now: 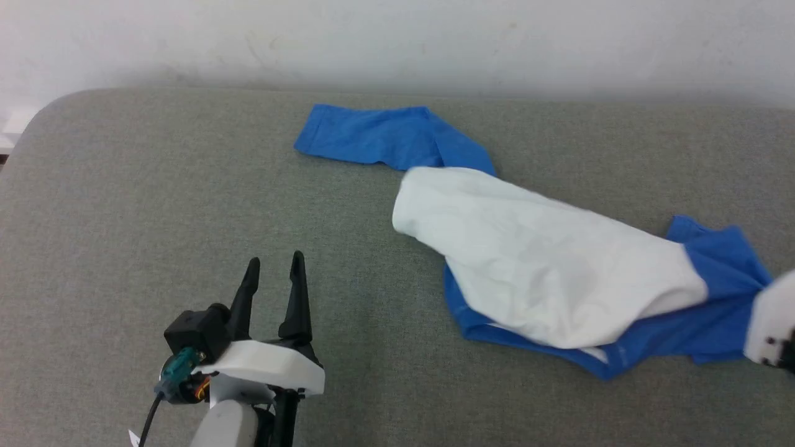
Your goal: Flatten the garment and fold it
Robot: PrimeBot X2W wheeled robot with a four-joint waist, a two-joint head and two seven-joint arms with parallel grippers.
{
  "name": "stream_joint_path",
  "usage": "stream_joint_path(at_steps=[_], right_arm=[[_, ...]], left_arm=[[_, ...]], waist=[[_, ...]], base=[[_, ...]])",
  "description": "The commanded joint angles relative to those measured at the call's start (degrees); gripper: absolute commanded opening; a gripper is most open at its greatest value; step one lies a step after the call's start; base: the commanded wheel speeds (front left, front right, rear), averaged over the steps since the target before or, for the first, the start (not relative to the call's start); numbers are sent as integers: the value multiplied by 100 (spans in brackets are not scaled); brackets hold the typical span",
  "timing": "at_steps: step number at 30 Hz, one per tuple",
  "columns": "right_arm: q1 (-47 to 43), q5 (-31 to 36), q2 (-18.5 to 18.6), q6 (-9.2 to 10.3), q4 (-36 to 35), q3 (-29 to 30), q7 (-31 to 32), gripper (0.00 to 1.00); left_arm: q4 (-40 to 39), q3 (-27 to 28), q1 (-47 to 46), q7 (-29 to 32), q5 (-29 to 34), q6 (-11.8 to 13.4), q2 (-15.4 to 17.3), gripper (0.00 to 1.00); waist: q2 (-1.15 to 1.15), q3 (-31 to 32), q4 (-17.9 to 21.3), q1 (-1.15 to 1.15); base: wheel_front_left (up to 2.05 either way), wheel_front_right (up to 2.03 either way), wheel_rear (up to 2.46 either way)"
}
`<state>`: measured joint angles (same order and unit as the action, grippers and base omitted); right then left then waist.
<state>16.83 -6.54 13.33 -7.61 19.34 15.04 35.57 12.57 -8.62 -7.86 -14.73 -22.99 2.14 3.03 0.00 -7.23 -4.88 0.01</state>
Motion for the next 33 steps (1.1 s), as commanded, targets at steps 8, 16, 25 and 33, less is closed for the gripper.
stream_joint_path(at_steps=[8, 16, 25, 33], right_arm=[[-485, 665, -601, 12, 116, 1714, -13, 36], [-345, 107, -958, 12, -514, 1706, -1329, 100], [-601, -452, -1042, 12, -1171, 1309, -2123, 100], [-646, -732, -1044, 12, -1276, 973, -2177, 100]], left_arm=[[80, 47, -64, -27, -41, -15, -8, 100], [188, -43, -209, 77, -106, -94, -3, 100], [925, -759, -1015, 1908, -281, -368, -4, 100], [2074, -1400, -2100, 3324, -225, -358, -11, 100]], waist=[[0, 28, 79, -1], [0, 33, 269, -1], [0, -61, 750, -1], [0, -346, 1256, -1]], base=[[0, 0, 0], [0, 0, 0], [0, 0, 0], [0, 0, 0]])
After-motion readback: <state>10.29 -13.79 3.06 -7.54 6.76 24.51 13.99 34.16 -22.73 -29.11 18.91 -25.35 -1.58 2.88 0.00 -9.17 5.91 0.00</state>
